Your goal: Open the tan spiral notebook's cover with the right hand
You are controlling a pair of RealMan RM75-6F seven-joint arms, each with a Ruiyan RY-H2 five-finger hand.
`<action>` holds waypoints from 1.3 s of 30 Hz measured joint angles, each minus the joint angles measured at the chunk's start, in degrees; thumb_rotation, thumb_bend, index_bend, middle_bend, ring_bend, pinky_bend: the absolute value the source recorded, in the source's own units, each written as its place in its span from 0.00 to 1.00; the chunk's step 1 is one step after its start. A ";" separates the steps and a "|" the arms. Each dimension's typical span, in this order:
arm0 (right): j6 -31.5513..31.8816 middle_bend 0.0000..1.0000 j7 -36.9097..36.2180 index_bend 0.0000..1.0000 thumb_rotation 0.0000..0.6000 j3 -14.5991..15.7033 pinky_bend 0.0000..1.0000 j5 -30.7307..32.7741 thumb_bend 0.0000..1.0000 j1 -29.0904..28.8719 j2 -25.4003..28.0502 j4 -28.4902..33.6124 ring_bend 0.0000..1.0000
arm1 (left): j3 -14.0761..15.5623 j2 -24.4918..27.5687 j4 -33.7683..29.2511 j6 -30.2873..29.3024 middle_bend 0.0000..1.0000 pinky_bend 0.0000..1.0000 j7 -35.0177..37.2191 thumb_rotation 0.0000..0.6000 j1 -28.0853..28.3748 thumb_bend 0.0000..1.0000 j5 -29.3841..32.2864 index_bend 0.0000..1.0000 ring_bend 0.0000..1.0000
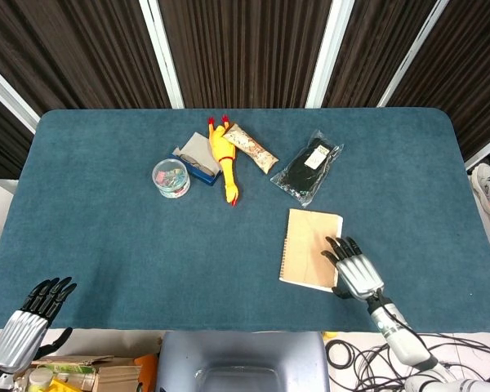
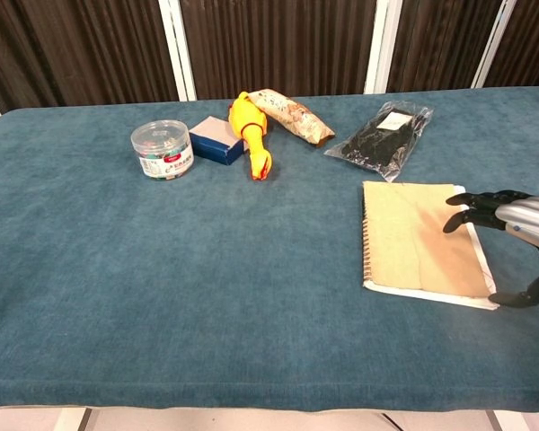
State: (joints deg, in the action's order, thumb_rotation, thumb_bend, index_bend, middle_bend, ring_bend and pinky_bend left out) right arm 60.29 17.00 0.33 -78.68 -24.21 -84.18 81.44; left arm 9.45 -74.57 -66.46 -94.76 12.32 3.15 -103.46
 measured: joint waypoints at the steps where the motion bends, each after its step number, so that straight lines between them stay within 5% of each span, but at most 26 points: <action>1: -0.16 0.00 -0.09 0.21 1.00 -0.14 0.00 0.15 0.17 -0.08 -0.18 -0.30 0.00 | -0.02 -0.02 0.05 -0.07 0.04 0.10 0.03 1.00 -0.04 0.32 0.00 0.00 0.03; 14: 1.47 0.00 -3.44 0.22 1.00 -1.14 0.00 -2.73 0.17 -0.83 -3.72 -6.37 0.00 | -0.27 -0.14 0.31 -0.20 0.04 0.10 0.11 1.00 -0.21 0.32 0.19 0.00 0.03; 39: 2.00 0.00 2.90 0.11 1.00 -9.75 0.00 -5.85 0.17 -12.71 -17.27 -14.97 0.00 | -1.07 -0.63 1.85 -1.69 0.05 0.10 0.75 1.00 -1.86 0.32 1.75 0.00 0.03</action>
State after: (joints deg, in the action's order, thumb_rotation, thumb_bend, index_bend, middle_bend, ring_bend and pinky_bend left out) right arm 62.29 19.91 -9.42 -84.53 -36.92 -101.45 66.47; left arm 8.38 -75.20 -64.60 -96.45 13.07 1.29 -101.71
